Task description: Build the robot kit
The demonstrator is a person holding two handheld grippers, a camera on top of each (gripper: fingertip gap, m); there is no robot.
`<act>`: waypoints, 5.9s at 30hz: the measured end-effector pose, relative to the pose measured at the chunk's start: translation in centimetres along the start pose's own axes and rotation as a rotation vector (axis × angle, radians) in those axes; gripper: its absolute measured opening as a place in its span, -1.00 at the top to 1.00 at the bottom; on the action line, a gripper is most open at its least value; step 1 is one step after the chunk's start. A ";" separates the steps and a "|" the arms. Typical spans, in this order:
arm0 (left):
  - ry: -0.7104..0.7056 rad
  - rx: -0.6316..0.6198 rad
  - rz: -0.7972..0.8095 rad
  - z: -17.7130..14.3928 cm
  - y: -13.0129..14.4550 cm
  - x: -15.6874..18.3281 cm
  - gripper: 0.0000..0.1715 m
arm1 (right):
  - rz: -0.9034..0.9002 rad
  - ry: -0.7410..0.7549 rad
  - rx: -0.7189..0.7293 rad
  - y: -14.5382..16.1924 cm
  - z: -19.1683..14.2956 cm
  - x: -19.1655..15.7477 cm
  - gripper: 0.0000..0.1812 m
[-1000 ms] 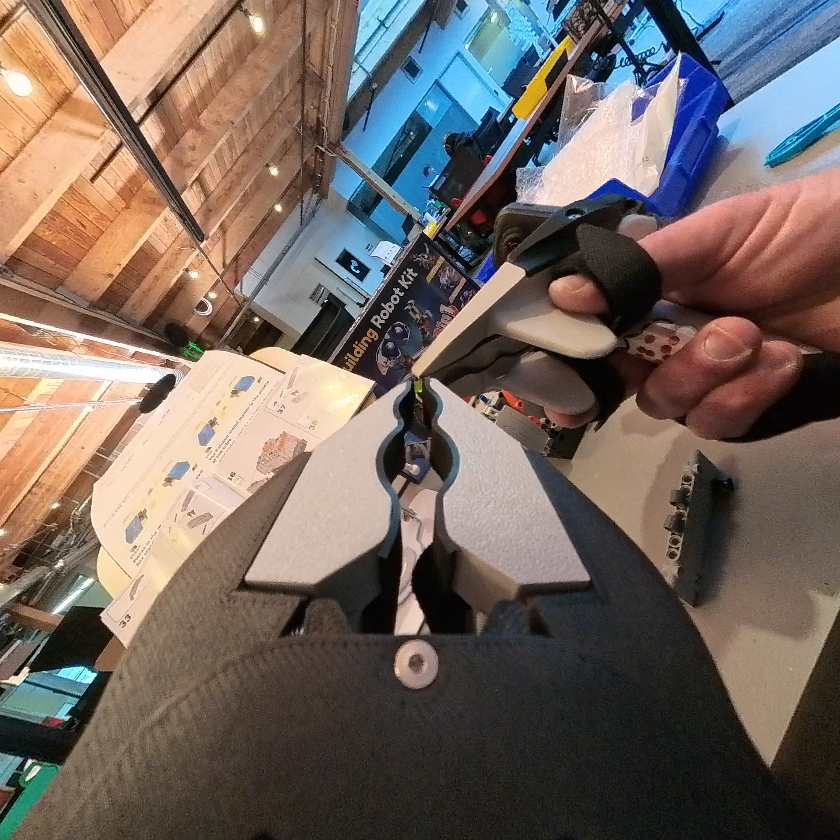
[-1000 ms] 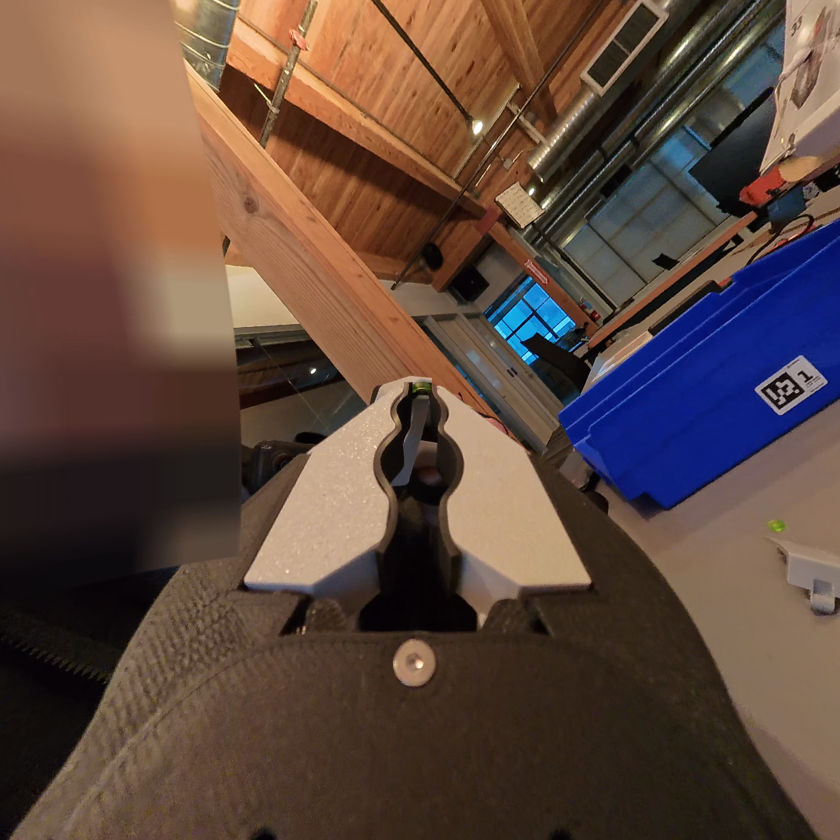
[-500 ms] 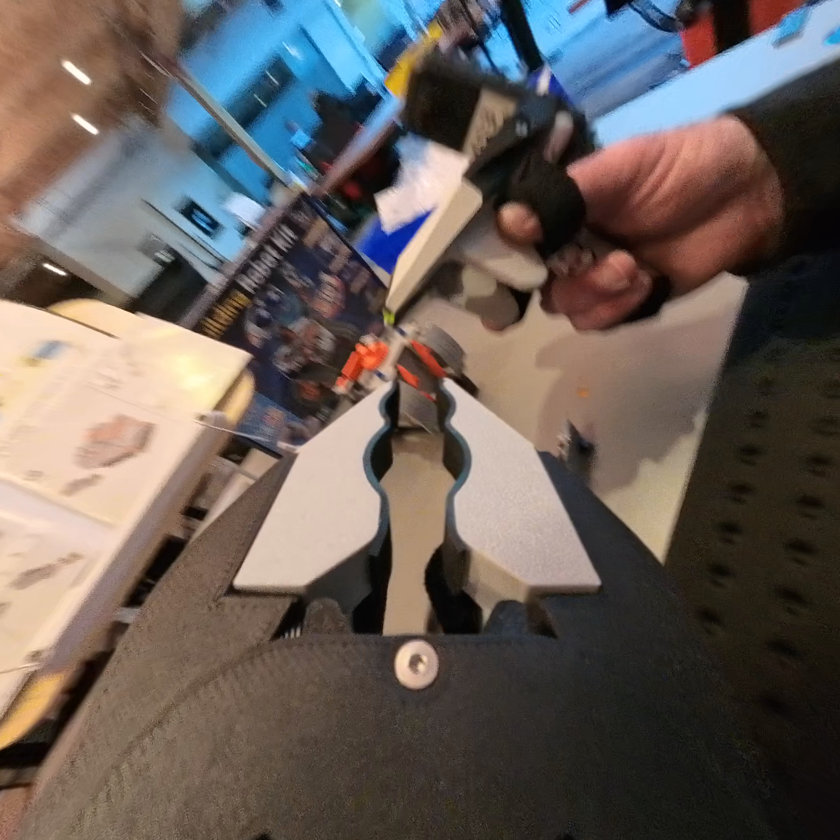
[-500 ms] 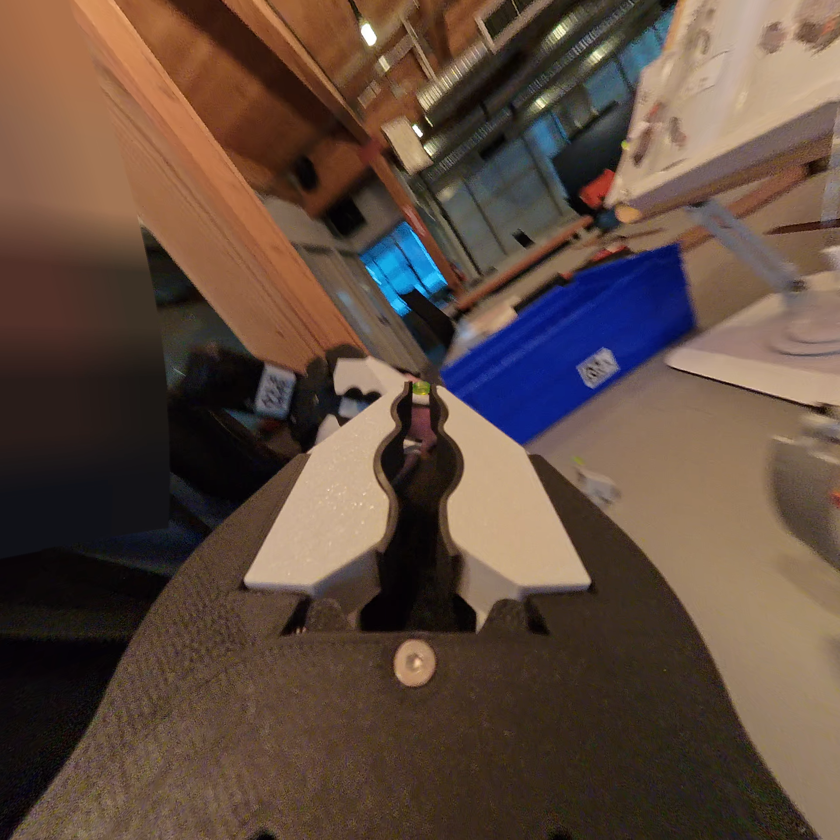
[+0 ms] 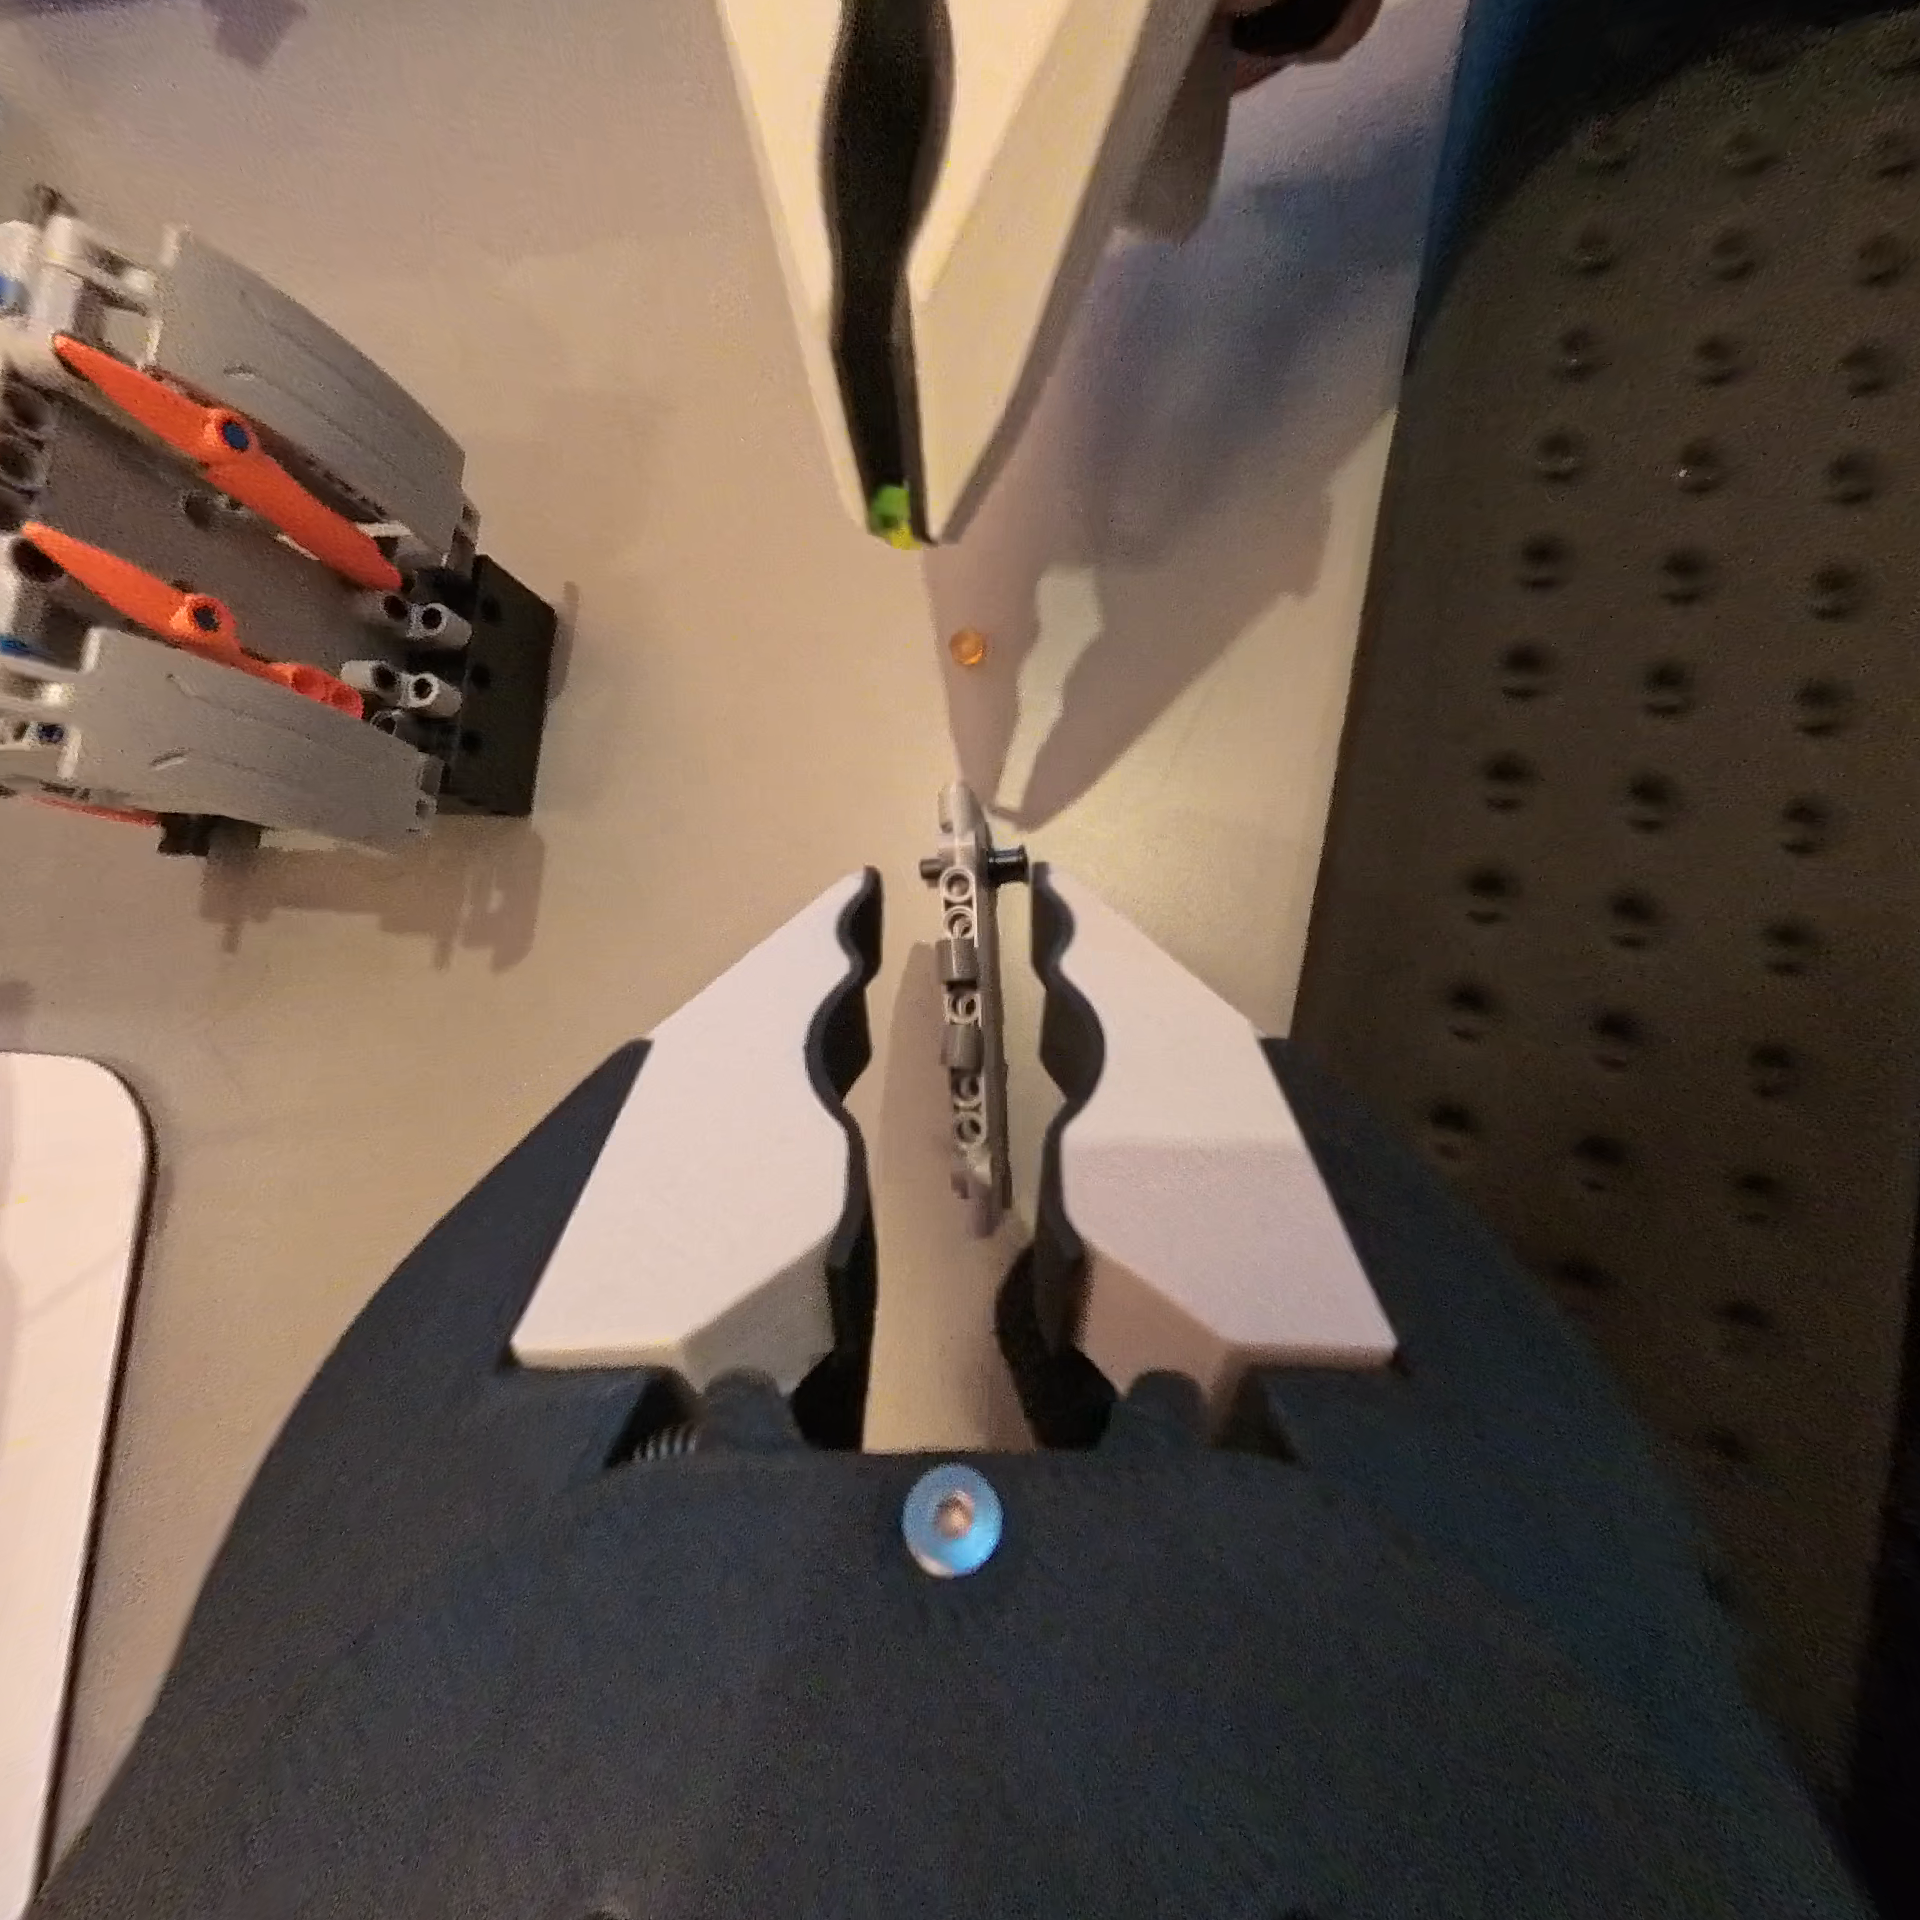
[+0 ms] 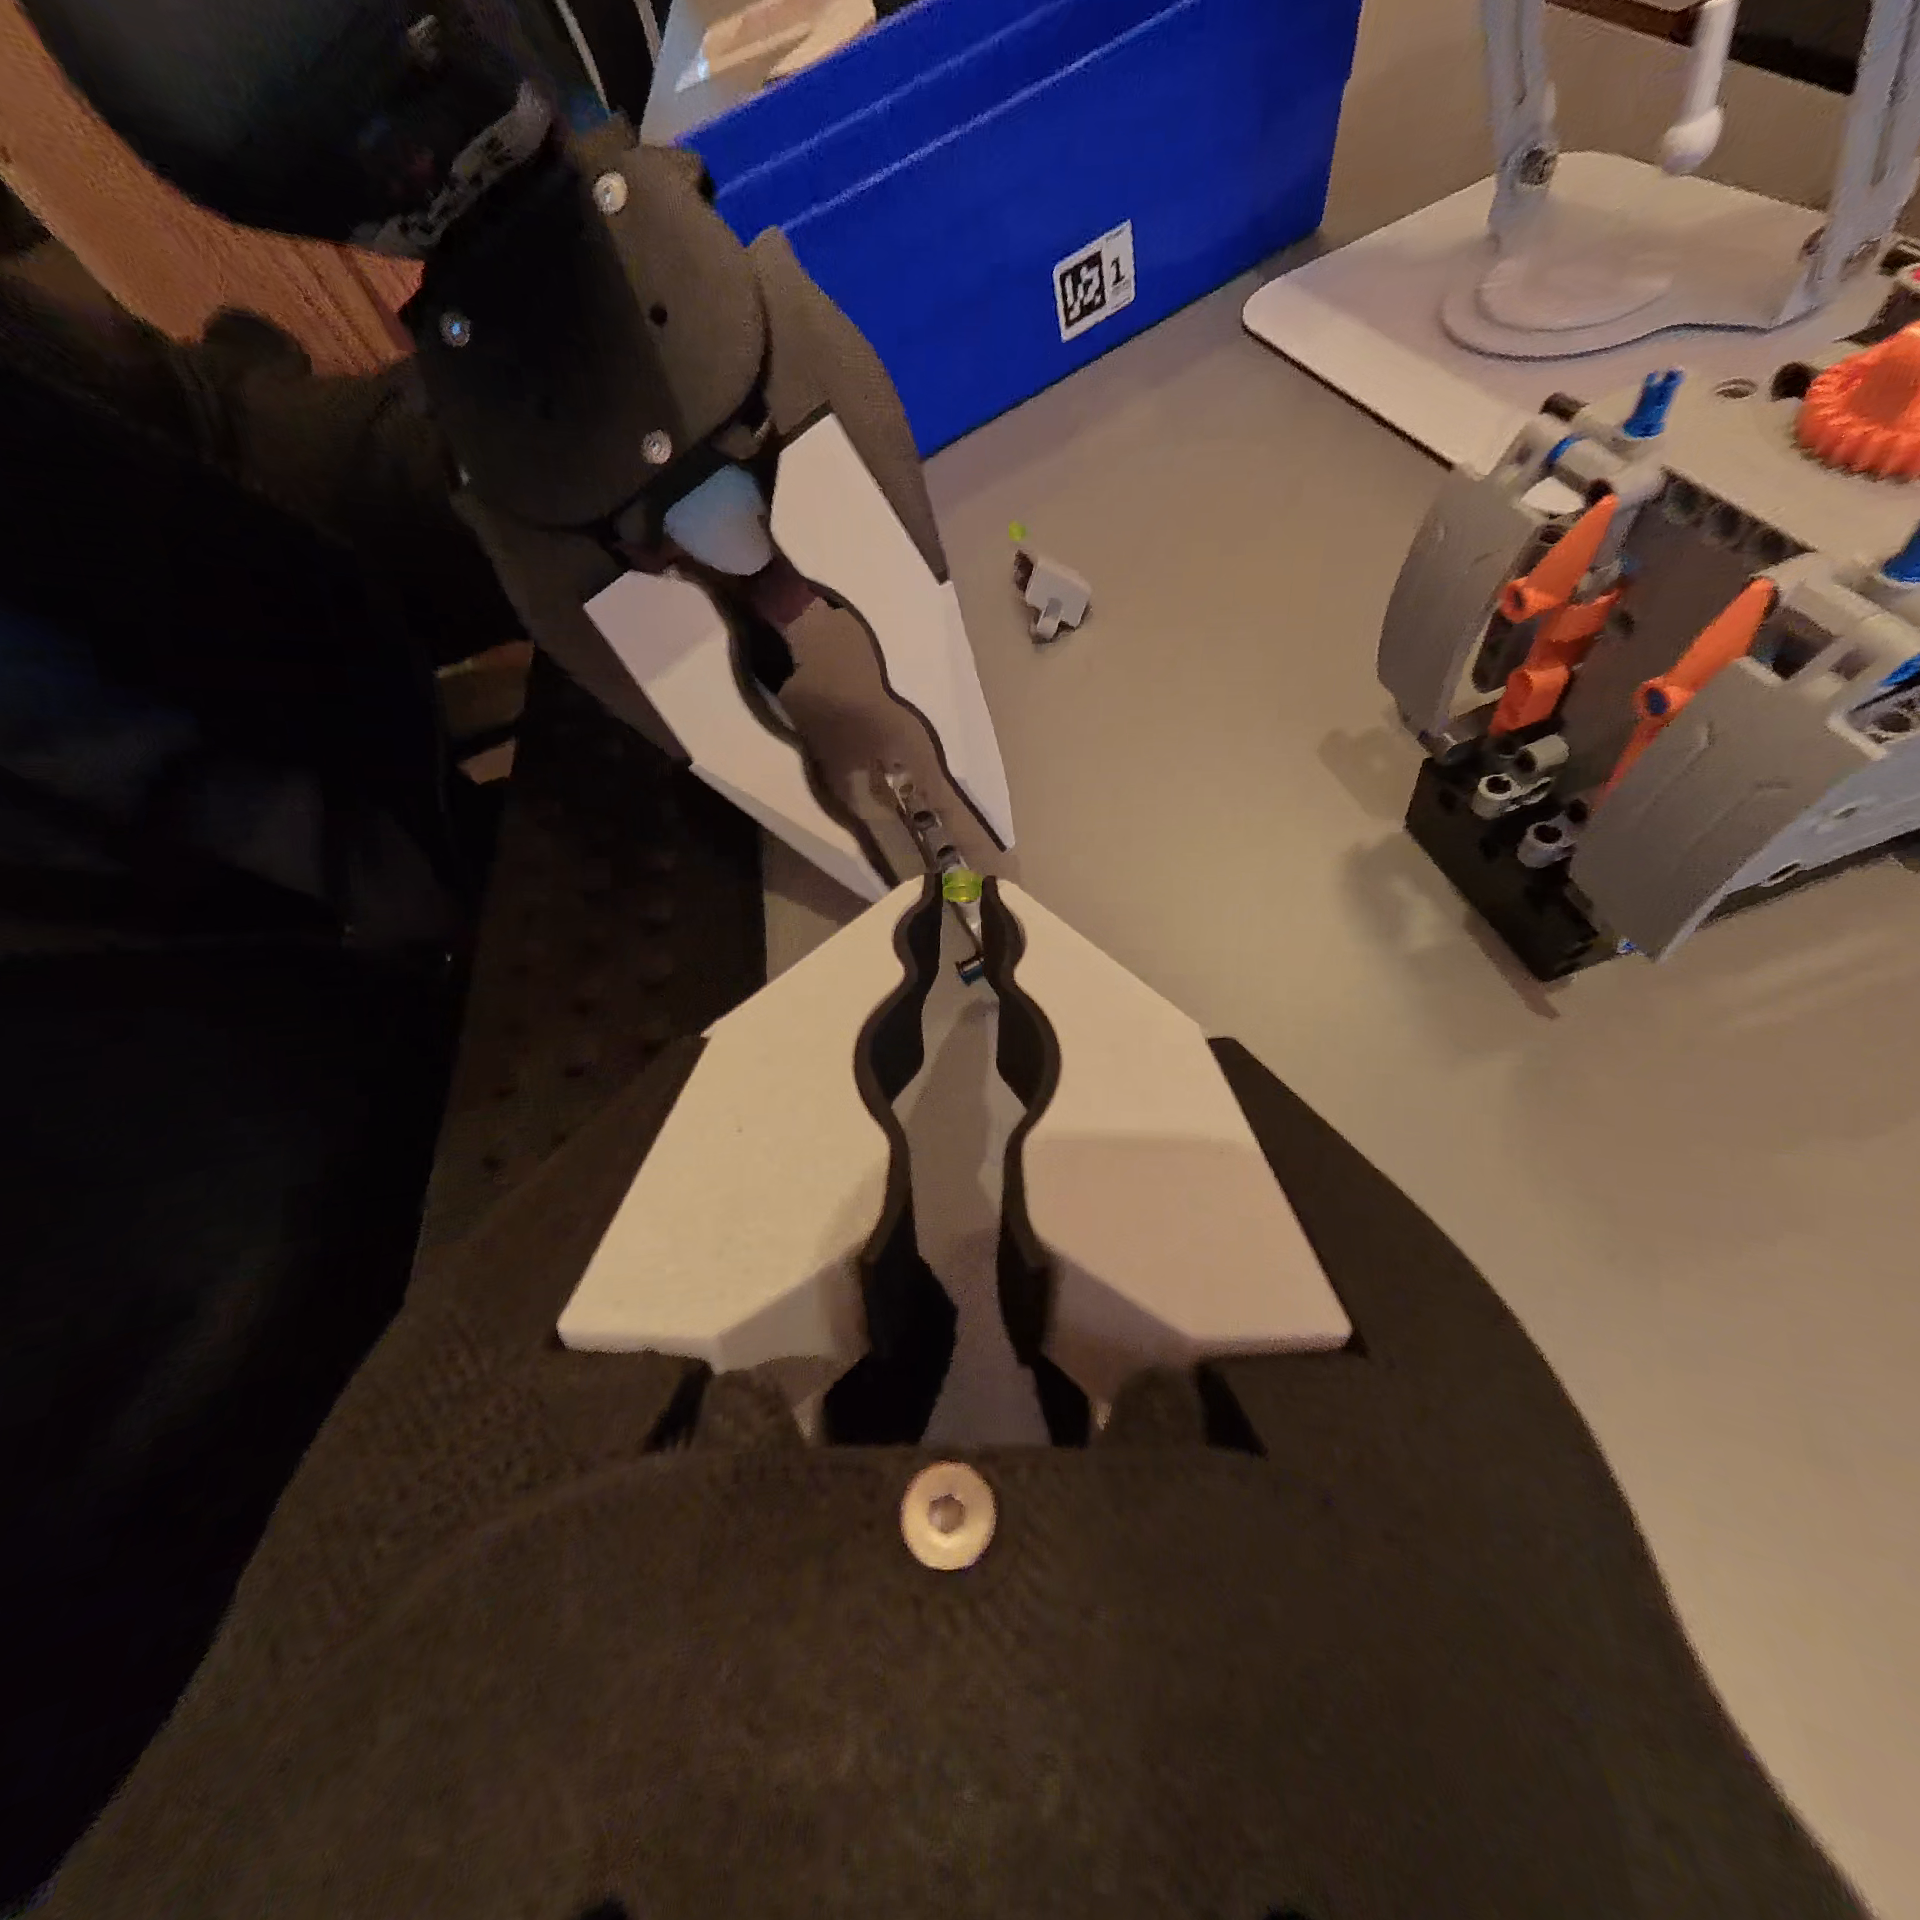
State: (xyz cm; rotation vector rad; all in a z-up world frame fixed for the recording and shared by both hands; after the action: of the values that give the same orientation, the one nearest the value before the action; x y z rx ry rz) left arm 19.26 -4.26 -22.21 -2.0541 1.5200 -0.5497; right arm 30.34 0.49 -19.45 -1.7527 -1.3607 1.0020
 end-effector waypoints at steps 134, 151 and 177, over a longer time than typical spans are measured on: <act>0.310 0.126 -0.071 1.9 2.7 1.6 0.94 | -0.272 -0.038 -0.269 5.0 4.2 -3.1 0.94; 0.309 0.249 -0.094 0.6 1.5 1.1 0.94 | -0.180 -0.090 -0.187 4.0 3.2 -2.6 0.94; 0.262 0.316 -0.062 -0.5 0.7 0.9 0.94 | -0.121 -0.097 -0.066 2.5 2.1 -2.2 0.95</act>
State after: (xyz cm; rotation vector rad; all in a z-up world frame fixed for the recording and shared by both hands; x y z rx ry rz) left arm 18.74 -5.38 -22.23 -1.8427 1.4049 -1.0474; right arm 29.30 -2.03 -22.24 -1.6664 -1.5570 0.9963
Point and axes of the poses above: each gripper's, where its closed fingertips meet, z out along the fingers, y out of its underside, x = y × z across the jaws, the point moved 6 cm from there along -z, back along the fingers, and after that the axes turned 14 degrees about y, right-handed, at the moved point
